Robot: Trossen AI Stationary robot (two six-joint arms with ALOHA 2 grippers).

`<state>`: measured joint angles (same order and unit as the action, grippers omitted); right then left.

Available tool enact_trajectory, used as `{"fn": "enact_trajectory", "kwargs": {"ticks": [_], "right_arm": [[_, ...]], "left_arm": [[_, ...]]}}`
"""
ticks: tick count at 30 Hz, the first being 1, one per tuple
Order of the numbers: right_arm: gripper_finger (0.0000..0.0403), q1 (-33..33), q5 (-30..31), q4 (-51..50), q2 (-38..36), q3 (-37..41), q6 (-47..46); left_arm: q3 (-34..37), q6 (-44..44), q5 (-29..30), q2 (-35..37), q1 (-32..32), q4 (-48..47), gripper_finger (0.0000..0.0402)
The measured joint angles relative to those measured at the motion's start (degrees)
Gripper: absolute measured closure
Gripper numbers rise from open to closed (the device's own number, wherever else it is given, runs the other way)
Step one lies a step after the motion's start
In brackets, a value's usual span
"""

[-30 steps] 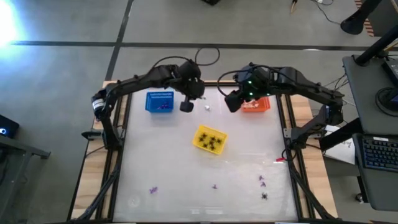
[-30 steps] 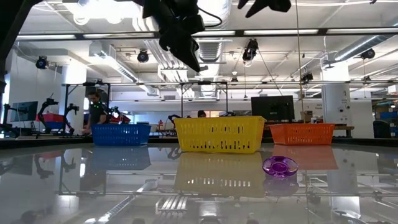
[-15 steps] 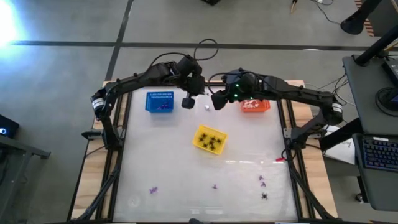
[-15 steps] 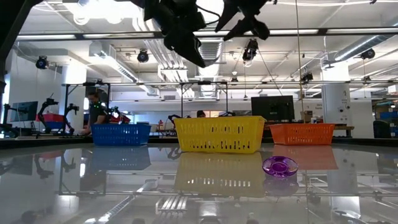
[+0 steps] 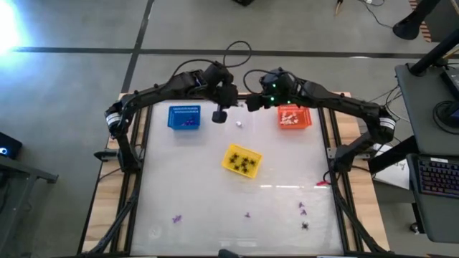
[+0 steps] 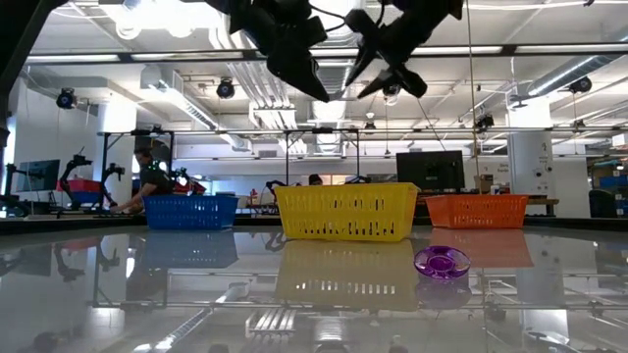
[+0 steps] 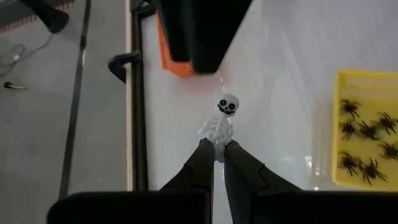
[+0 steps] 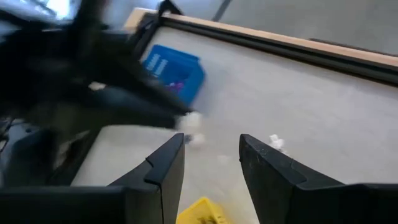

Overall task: Sort Halloween decoration
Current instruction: Put the white skeleton toy into the orange bin

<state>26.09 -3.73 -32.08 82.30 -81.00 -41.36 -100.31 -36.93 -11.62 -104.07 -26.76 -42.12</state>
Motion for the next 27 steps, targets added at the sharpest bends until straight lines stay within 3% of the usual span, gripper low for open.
{"fn": "enact_trajectory", "kwargs": {"ticks": [11,27], "right_arm": [[0.0257,2.3,-7.1,9.2,0.0,3.8,-0.2],[0.0285,3.6,-6.8,11.4,0.0,5.7,-0.7]], "left_arm": [[0.0,2.9,0.6,0.0,-1.2,5.2,0.0401],[0.0,2.8,0.5,-0.7,-1.2,6.5,0.0401]]}}
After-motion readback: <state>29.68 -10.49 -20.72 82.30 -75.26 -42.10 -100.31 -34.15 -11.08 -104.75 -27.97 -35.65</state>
